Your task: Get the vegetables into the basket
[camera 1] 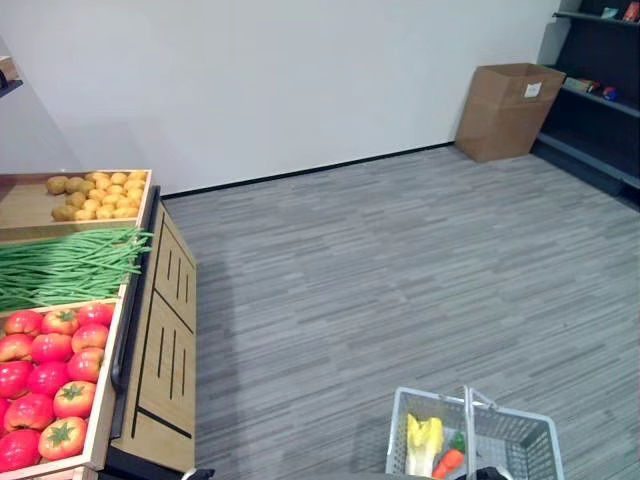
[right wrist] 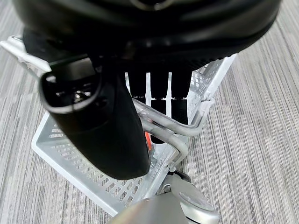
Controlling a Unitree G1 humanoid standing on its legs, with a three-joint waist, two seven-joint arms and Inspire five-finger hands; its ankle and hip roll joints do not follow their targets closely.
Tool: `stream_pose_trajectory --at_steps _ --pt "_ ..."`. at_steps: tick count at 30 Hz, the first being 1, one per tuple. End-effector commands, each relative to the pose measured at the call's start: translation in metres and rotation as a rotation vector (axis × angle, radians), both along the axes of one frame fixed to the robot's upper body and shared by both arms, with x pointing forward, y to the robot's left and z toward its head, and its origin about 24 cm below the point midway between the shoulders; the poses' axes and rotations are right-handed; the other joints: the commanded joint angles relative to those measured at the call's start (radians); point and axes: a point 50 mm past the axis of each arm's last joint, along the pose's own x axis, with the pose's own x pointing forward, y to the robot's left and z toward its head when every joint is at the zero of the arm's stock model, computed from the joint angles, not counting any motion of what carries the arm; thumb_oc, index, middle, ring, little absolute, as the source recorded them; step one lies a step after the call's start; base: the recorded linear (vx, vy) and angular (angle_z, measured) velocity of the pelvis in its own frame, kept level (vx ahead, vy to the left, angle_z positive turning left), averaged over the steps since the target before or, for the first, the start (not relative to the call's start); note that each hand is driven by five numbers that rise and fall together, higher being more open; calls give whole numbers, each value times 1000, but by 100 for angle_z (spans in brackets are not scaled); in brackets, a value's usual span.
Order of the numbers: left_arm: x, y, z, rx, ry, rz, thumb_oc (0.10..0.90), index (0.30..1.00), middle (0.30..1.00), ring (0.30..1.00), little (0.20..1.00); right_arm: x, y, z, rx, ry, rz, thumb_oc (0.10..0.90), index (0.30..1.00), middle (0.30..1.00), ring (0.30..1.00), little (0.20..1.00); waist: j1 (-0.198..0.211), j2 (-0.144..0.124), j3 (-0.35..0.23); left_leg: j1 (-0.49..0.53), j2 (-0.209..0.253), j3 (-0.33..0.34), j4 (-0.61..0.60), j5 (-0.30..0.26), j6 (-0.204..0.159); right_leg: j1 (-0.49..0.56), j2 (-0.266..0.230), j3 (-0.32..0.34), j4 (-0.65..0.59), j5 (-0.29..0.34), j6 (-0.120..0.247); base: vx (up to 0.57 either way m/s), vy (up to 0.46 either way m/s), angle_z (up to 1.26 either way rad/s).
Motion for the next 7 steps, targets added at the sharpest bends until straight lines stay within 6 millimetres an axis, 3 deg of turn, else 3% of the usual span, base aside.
stream_pose_trajectory --at_steps 1,7 --pt "22 -6 2 13 -36 -62 900 1000 1000 1000 1000 7 1 0 -5 9 17 400 300 300 300 300 -4 -13 52 0 -27 -55 7 -36 -13 15 -24 15 30 -69 43 -3 -4 4" --pt "24 -7 2 12 -37 -90 900 1000 1000 1000 1000 9 3 -1 4 7 26 400 300 300 300 300 -5 -14 48 8 -28 -55 7 -43 -10 13 -24 33 26 -67 44 1 -1 1"
